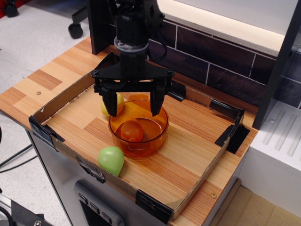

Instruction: Take carrot out of pot

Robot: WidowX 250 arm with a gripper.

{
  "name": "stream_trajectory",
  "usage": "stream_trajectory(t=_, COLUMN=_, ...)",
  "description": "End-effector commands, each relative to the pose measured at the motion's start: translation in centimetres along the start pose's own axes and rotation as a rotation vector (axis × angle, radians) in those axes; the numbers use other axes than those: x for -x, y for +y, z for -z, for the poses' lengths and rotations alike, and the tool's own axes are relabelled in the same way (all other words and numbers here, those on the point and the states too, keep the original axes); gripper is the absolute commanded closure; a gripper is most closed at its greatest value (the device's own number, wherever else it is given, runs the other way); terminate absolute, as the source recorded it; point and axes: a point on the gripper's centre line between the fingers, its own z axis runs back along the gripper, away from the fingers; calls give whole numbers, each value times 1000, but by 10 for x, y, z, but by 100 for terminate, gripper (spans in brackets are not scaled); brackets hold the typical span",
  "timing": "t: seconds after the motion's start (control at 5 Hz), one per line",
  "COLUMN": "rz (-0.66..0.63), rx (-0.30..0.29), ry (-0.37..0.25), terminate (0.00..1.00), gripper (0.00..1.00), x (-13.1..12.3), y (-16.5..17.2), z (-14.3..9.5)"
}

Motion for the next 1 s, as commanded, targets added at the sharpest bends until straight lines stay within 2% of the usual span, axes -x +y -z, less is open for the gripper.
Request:
stream_trajectory(t=0.0, rz=-12, rx=23, ry=-66, terminate=0, gripper=0, x=-1, y=-5, z=-3)
stream_trajectory(t=0.8, rz=-32, rx=2, ry=-75, terminate=0, gripper=0, x=-1, y=-1, z=13)
